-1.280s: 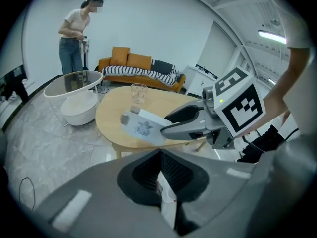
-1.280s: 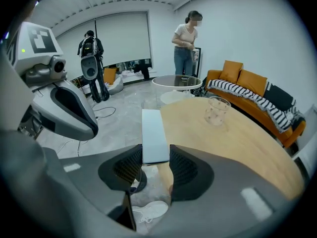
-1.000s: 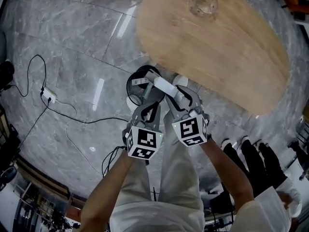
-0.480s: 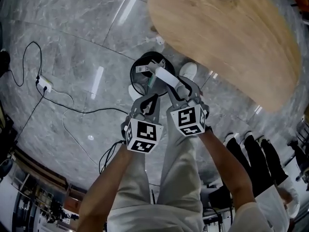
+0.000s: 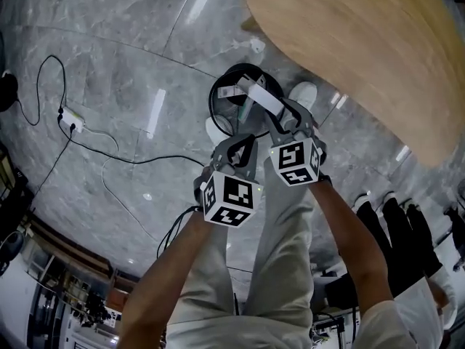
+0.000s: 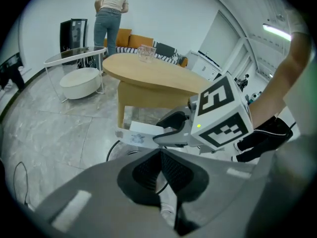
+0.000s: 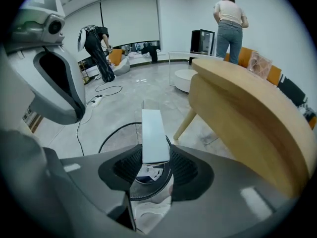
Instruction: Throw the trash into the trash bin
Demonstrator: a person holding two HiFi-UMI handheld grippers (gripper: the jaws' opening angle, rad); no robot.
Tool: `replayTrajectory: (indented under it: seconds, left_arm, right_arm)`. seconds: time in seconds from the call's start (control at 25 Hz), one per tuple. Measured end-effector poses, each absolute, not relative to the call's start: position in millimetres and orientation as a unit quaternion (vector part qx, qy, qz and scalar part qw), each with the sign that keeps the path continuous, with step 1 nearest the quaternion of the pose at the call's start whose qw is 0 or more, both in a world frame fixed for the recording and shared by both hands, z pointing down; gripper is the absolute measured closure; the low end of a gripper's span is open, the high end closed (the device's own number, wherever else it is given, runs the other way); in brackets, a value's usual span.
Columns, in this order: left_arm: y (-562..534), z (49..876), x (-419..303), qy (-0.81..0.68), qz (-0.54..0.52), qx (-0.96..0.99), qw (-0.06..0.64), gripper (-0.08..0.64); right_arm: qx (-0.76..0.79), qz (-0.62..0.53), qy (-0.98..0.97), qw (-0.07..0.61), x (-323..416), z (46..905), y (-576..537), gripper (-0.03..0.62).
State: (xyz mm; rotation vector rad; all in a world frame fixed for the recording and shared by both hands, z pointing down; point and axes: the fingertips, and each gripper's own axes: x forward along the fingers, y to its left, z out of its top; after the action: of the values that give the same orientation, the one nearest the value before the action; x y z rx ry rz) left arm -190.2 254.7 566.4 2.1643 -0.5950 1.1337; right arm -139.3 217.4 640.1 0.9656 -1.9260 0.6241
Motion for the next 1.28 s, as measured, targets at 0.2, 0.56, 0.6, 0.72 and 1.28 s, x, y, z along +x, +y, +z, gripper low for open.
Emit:
replayTrajectory:
  seconds: [0.2,0.56,0.6,0.72,1.28]
  left_arm:
    - [263,589,-197,-0.205,0.443,0.820,0.301,0.560]
    - [269,612,-203,-0.195,0.447,0.816,0.309,0.560]
    - [270,614,-203,-0.195,0.447,0.816,0.310,0.560]
    - [268,612,-200,-0.193,0.445,0.818,0.308,0.560]
    - [234,560,-184,-0.202,0.441,0.829,0.280,0.560]
  right_arm:
    - [0.363,0.239,-0.771,0.465,-141,678,225,0.396]
    - [0.352,0.242,-0.755,0.498,-129,728,240,0.396]
    - [0.351,0.242,-0.753,0.501,-128,731,241,0.394]
    - [0.349,0.247,-0.751,0.503,-127,734,243,0.378]
    - [0.384,0.257,-0.761,0.455,-124,653,229,0.479]
